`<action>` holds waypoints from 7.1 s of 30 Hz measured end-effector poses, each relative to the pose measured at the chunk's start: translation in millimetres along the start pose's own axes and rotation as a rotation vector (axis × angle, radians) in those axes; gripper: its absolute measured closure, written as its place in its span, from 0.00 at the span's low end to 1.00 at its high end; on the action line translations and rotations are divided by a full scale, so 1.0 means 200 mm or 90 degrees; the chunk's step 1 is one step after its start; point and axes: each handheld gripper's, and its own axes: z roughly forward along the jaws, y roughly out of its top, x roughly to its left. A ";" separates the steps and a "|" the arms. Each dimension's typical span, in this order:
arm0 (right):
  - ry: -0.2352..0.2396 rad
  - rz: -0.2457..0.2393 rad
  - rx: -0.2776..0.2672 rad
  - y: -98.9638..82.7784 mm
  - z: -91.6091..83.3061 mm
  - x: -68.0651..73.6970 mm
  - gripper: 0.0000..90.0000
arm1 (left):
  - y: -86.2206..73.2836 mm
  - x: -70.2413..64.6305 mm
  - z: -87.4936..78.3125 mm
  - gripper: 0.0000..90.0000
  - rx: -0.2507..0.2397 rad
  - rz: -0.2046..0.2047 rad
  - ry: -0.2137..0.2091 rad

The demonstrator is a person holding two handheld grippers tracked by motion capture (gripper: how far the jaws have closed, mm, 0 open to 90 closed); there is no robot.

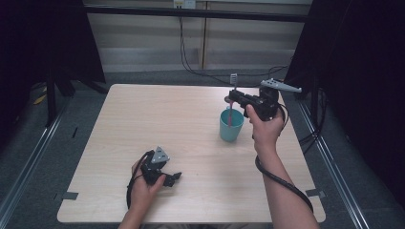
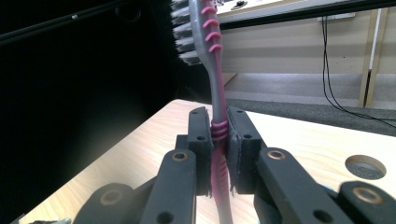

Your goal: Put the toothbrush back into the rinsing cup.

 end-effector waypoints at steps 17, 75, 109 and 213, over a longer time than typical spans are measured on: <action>-0.025 -0.012 -0.010 0.05 0.05 -0.05 0.90 | 0.00 0.00 0.00 0.17 0.000 -0.001 0.003; -0.100 -0.008 0.014 -0.26 0.20 -0.29 0.90 | 0.00 0.00 0.00 0.17 0.004 0.010 -0.008; -0.110 -0.012 0.034 -0.41 0.20 -0.35 0.88 | 0.00 -0.01 0.00 0.17 0.005 0.016 -0.011; -0.040 -0.105 0.188 -0.56 -0.12 -0.20 0.16 | 0.00 -0.01 0.00 0.17 0.006 0.019 -0.015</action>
